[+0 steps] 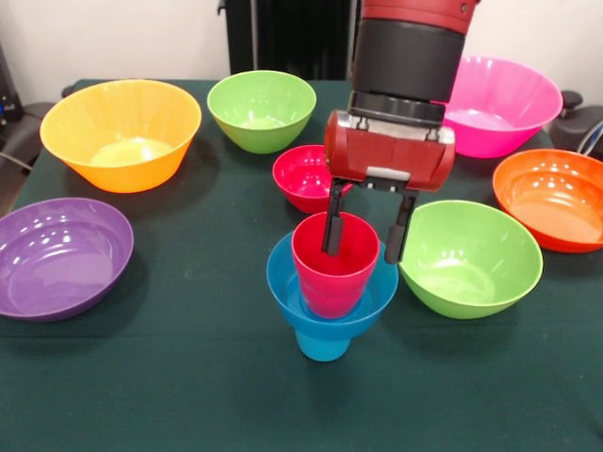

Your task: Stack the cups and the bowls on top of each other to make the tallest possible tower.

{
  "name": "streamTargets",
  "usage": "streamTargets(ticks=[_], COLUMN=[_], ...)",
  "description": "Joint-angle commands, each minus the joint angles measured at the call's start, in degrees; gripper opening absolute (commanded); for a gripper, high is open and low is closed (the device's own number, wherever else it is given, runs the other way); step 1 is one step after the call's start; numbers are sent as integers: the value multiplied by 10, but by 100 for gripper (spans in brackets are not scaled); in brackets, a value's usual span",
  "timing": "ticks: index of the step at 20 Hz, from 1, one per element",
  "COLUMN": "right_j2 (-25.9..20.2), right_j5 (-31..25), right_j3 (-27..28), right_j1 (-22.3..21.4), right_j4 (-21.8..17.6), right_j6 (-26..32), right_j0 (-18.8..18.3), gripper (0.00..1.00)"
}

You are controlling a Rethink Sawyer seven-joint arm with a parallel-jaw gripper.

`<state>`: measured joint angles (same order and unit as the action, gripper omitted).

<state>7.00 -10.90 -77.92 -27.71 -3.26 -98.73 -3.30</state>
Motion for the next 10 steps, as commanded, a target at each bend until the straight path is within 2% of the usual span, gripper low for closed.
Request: streamTargets(ticks=[1, 10], right_j2=[-58, -71], right_j5=[-105, -151], right_j3=[18, 25], right_j1=[0, -23], right_j4=[19, 35], right_j6=[-46, -36], right_j0=[-2, -9], gripper=[100, 100])
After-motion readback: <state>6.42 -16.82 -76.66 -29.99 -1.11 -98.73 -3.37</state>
